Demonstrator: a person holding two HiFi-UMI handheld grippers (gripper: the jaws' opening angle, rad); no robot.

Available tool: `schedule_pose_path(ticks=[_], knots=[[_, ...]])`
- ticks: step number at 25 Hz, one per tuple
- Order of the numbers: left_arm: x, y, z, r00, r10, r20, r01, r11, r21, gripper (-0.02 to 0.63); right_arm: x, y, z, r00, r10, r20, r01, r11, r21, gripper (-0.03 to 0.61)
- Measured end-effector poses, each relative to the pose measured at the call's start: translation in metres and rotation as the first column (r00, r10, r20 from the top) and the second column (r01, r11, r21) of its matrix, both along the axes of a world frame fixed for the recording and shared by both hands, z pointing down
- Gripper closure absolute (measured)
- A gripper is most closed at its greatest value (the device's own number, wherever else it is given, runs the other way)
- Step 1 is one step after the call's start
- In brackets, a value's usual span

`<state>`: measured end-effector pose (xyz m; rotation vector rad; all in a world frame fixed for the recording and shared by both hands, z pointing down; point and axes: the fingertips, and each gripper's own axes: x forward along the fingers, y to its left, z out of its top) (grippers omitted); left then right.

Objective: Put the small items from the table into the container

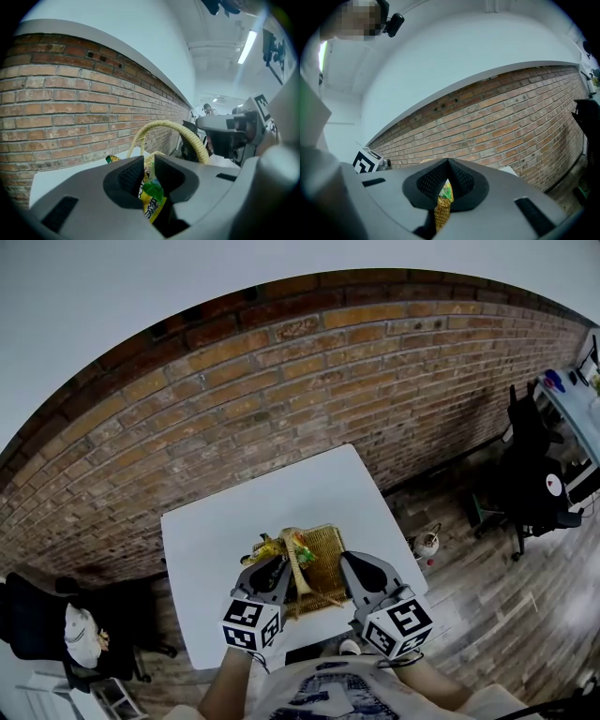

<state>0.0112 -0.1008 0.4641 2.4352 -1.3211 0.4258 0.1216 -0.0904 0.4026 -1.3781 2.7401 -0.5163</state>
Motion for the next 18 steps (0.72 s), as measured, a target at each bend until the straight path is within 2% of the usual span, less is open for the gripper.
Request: schedule_pose_path(ticks=[11, 18], knots=[[-0.006, 0.014, -0.005, 0.998, -0.062, 0.012, 0.062, 0.998, 0.014, 0.509, 0.008, 0.011, -0.001, 0.999, -0.029, 0.019, 0.028, 1.0, 0.009, 0.56], [-0.006, 0.036, -0.008, 0.992, -0.121, 0.023, 0.121, 0.992, 0.025, 0.509, 0.011, 0.025, -0.001, 0.996, -0.079, 0.031, 0.078, 0.997, 0.017, 0.56]])
